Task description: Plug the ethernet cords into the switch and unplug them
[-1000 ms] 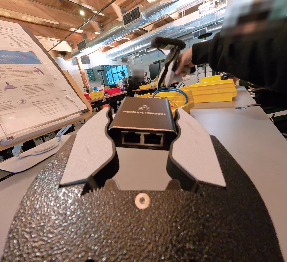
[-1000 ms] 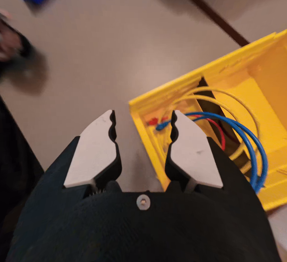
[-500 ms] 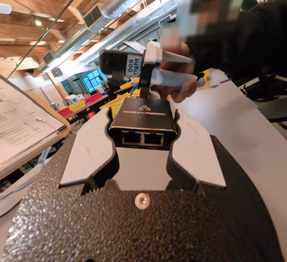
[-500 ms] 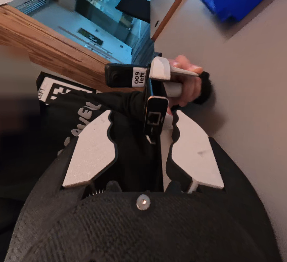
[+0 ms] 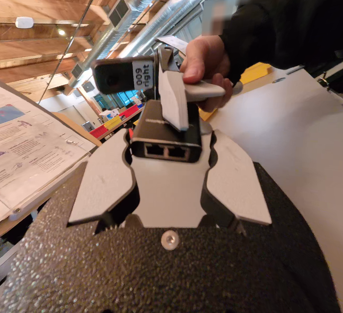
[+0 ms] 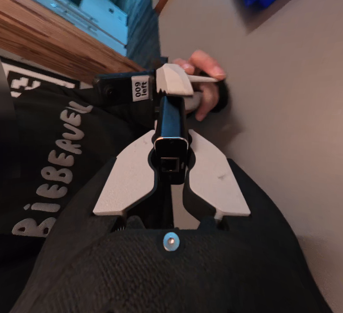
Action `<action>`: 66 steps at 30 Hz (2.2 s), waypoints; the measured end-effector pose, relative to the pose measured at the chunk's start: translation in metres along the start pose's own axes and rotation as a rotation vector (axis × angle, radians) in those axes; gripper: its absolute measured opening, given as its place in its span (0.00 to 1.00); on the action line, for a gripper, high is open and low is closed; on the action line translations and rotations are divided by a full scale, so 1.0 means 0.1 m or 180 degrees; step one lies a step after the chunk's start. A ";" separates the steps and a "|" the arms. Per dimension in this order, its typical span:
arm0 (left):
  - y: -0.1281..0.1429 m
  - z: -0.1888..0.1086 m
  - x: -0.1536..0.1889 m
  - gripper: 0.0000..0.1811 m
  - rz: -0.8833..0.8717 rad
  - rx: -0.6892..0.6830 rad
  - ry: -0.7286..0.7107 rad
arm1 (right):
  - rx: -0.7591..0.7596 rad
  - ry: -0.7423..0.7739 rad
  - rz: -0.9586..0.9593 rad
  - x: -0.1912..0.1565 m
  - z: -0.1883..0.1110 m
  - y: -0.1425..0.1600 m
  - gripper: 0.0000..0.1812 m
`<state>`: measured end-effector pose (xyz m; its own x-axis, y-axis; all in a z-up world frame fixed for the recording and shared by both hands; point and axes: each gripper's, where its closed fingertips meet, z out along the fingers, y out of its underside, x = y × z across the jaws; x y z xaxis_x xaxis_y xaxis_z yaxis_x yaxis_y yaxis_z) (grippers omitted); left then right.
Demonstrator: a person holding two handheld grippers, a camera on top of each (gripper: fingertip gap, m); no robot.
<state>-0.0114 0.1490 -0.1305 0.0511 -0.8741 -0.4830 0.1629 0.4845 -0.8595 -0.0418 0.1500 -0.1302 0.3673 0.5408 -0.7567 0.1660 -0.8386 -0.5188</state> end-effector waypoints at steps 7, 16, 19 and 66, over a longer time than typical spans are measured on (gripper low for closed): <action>-0.03 -0.06 -0.14 0.45 -0.0586 0.0115 -0.0093 | -0.0012 0.2989 -0.0219 1.02 -2.42 -0.50 0.14; 0.12 0.00 -0.08 0.41 -0.0924 -0.0185 0.0074 | -0.1265 0.4321 0.0005 2.27 -4.05 -0.22 0.14; 0.17 0.00 -0.08 0.40 -0.0940 -0.0259 0.0054 | -0.1988 0.4290 -0.0048 2.53 -4.12 -0.08 0.14; 1.43 2.66 -0.30 0.04 -0.1241 -0.2567 -0.0695 | 0.2269 0.4483 -0.0293 0.64 -3.17 1.35 0.44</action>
<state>0.2728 0.2352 -0.1948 0.3349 -0.9281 -0.1629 -0.5241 -0.0398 -0.8507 0.2948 0.0505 -0.1226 0.9686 -0.2456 0.0372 -0.0627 -0.3867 -0.9201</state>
